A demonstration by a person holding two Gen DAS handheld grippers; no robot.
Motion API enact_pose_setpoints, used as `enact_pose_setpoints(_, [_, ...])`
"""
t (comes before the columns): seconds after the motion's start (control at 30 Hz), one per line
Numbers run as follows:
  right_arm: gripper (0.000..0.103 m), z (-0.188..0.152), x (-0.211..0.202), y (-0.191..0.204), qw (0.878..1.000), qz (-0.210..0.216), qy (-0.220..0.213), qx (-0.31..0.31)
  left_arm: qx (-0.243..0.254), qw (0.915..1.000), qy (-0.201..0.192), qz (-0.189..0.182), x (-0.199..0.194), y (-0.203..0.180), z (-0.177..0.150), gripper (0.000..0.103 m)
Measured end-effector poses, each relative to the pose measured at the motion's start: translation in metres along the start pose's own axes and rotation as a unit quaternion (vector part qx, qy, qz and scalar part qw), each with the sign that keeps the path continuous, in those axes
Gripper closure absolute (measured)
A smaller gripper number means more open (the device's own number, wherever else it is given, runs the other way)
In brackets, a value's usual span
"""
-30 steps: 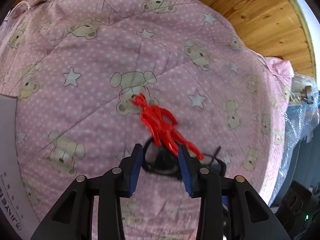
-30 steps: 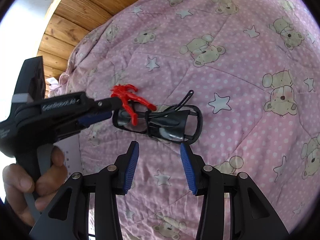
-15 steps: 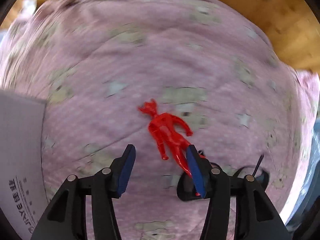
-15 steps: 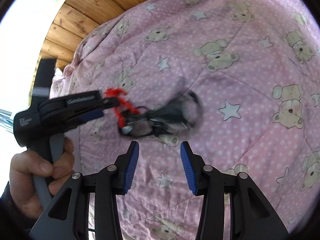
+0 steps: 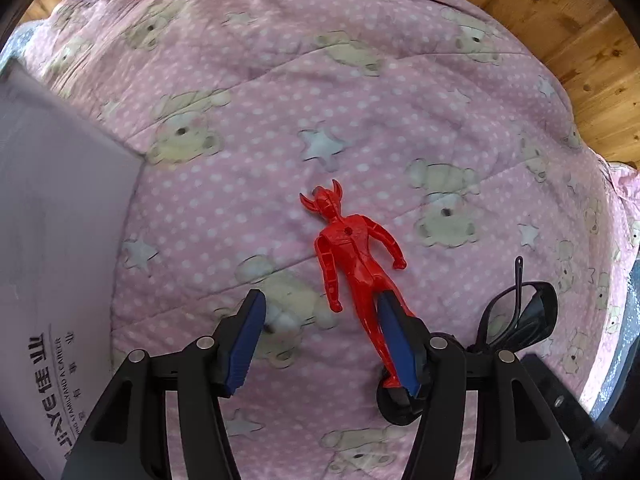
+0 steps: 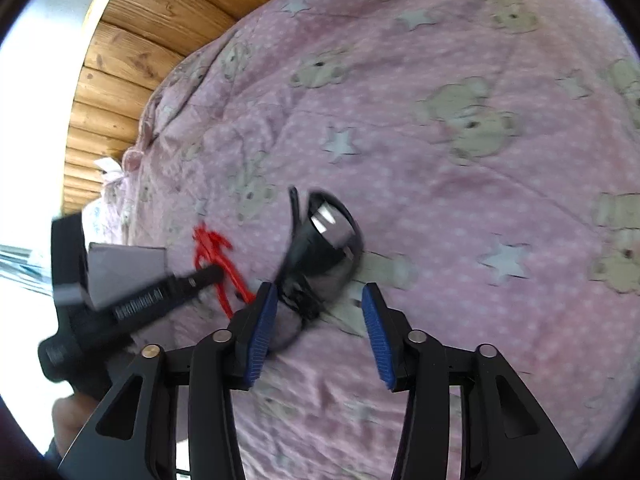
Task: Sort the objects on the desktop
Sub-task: 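Grasp the black glasses with the right tool while the left tool approaches the red figure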
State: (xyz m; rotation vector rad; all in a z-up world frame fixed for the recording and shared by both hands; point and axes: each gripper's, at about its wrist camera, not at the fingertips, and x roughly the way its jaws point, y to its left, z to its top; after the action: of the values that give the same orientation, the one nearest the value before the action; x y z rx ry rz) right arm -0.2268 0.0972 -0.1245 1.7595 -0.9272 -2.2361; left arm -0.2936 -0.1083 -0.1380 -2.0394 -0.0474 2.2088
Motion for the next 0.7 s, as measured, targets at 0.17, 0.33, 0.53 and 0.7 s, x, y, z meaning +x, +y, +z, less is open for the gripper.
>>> enact_pose_setpoints(0.17, [0.039, 0.002, 0.02, 0.024, 0.999, -0.042, 0.0, -0.012, -0.018, 0.9997, 0.002, -0.018, 0.001, 0.022, -0.006, 0.031])
enact_pose_setpoints(0.33, [0.035, -0.003, 0.042, 0.04, 0.996, -0.086, -0.002, -0.025, -0.015, 0.9996, 0.0, -0.024, 0.001, 0.022, -0.006, 0.031])
enact_pose_setpoints(0.53, [0.052, -0.003, 0.036, 0.041, 0.992, -0.113, 0.002, -0.063, -0.022, 0.9992, -0.034, -0.001, -0.015, 0.029, 0.0, 0.033])
enact_pose_setpoints(0.7, [0.054, 0.0, 0.012, 0.025, 0.988, -0.136, -0.006, -0.077, -0.048, 0.9985, -0.027, -0.004, -0.02, 0.046, -0.001, 0.033])
